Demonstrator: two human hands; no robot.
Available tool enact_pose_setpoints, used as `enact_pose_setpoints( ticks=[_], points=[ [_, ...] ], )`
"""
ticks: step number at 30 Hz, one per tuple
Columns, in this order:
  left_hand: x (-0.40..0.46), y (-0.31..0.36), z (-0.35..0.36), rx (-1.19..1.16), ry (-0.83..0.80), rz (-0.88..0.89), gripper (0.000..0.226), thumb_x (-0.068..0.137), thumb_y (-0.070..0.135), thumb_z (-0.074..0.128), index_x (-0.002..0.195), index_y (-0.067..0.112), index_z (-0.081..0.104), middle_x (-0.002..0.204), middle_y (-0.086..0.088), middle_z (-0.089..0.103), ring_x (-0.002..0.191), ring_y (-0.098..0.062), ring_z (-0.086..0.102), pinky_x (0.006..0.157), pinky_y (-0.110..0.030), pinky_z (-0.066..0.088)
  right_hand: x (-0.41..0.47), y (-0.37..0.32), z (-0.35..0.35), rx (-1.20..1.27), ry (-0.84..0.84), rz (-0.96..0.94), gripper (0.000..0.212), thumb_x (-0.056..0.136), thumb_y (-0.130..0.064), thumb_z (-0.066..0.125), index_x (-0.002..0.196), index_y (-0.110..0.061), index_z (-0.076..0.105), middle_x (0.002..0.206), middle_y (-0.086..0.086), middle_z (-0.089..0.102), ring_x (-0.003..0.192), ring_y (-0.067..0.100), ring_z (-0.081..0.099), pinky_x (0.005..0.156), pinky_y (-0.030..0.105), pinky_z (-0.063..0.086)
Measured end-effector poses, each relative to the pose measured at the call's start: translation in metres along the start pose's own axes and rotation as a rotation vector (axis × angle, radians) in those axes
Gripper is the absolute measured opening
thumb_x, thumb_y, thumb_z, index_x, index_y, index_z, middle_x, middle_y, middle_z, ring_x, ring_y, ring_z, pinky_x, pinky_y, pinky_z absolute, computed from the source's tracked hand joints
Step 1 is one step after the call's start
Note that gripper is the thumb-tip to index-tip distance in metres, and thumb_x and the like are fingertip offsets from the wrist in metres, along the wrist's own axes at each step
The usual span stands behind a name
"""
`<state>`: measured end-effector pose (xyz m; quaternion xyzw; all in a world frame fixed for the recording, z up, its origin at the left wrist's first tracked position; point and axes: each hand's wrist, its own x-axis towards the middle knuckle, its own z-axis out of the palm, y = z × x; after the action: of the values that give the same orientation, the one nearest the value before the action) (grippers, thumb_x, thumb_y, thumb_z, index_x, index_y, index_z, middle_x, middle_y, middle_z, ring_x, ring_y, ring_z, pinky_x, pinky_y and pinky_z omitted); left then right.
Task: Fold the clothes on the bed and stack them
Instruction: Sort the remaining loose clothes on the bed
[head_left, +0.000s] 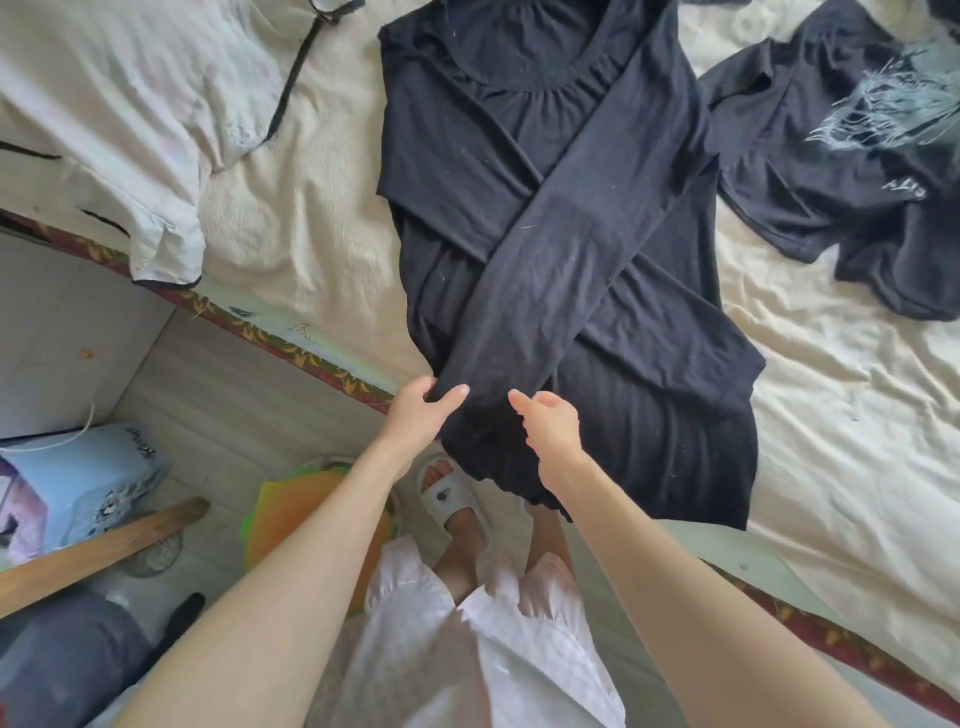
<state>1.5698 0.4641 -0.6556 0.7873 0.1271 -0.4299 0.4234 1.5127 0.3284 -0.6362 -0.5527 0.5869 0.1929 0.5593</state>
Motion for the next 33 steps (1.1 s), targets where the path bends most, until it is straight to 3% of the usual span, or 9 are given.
enact_pose_setpoints(
  ticks=[1,4,8,15,20,23,28,31,33],
  points=[
    [-0.002,-0.006,-0.003,0.001,0.003,-0.013,0.040,0.092,0.041,0.056,0.120,0.012,0.053,0.118,0.002,0.055,0.110,-0.018,0.054,0.081,-0.031,0.048,-0.001,0.003,-0.001,-0.009,0.002,-0.047,0.029,0.092,-0.026,0.056,0.085,0.002,0.052,0.085,0.005,0.048,0.075,0.033,0.053,0.076,0.034,0.047],
    [-0.007,-0.025,-0.009,-0.031,0.002,-0.022,0.029,0.093,0.034,0.058,0.107,0.009,0.056,0.111,-0.009,0.062,0.101,-0.024,0.060,0.081,-0.034,0.052,-0.007,0.016,-0.005,-0.072,0.036,-0.152,0.023,0.095,-0.029,0.049,0.086,-0.007,0.050,0.091,0.007,0.062,0.071,0.011,0.056,0.065,0.025,0.042],
    [-0.012,-0.041,-0.006,-0.031,-0.053,-0.111,0.022,0.094,0.025,0.057,0.111,0.012,0.053,0.105,-0.005,0.062,0.095,-0.020,0.062,0.090,-0.038,0.053,-0.006,0.029,-0.010,-0.087,0.062,-0.135,0.016,0.095,-0.025,0.049,0.084,-0.014,0.050,0.077,-0.001,0.063,0.086,0.019,0.064,0.081,0.035,0.049],
    [0.004,-0.020,-0.004,-0.225,0.134,-0.011,0.039,0.093,0.027,0.059,0.128,0.014,0.047,0.122,0.000,0.054,0.110,-0.016,0.053,0.087,-0.028,0.042,0.004,0.029,-0.063,-0.273,0.338,-0.349,0.010,0.095,-0.029,0.047,0.098,-0.021,0.052,0.081,-0.016,0.055,0.073,0.000,0.049,0.059,0.016,0.031],
    [0.008,-0.022,0.009,-0.122,-0.055,-0.094,0.053,0.092,0.028,0.061,0.138,0.014,0.040,0.141,-0.002,0.047,0.127,-0.025,0.047,0.101,-0.041,0.042,0.017,0.037,-0.133,-0.403,0.516,-0.409,0.021,0.094,-0.020,0.050,0.111,-0.010,0.056,0.100,0.000,0.055,0.100,0.021,0.050,0.083,0.032,0.037],
    [-0.003,-0.039,0.023,-0.089,-0.064,-0.133,0.052,0.090,0.029,0.064,0.137,0.015,0.045,0.136,-0.002,0.052,0.120,-0.022,0.050,0.094,-0.035,0.043,0.026,0.051,-0.172,-0.484,0.588,-0.340,0.027,0.093,-0.017,0.052,0.117,-0.004,0.053,0.115,0.012,0.055,0.113,0.030,0.046,0.094,0.040,0.035],
    [-0.027,-0.067,0.040,-0.161,0.084,-0.094,0.020,0.092,0.033,0.060,0.100,0.016,0.059,0.097,0.004,0.062,0.094,-0.018,0.057,0.074,-0.029,0.042,0.037,0.067,-0.211,-0.453,0.528,-0.254,0.043,0.092,-0.030,0.058,0.125,-0.005,0.045,0.123,0.013,0.049,0.113,0.029,0.047,0.092,0.039,0.038],
    [-0.042,-0.076,0.050,-0.165,0.240,-0.081,0.023,0.098,0.035,0.048,0.091,0.013,0.051,0.091,-0.002,0.057,0.086,-0.020,0.054,0.063,-0.026,0.039,0.042,0.071,-0.223,-0.377,0.408,-0.204,0.042,0.090,-0.036,0.060,0.118,-0.009,0.046,0.109,0.005,0.054,0.098,0.021,0.051,0.081,0.033,0.038],
    [-0.052,-0.077,0.057,-0.210,0.301,-0.069,0.023,0.098,0.032,0.049,0.092,0.010,0.046,0.093,-0.006,0.054,0.085,-0.022,0.053,0.068,-0.031,0.041,0.043,0.074,-0.228,-0.373,0.290,-0.147,0.038,0.089,-0.038,0.061,0.112,-0.011,0.047,0.102,0.002,0.056,0.091,0.019,0.054,0.078,0.033,0.041]
  ],
)
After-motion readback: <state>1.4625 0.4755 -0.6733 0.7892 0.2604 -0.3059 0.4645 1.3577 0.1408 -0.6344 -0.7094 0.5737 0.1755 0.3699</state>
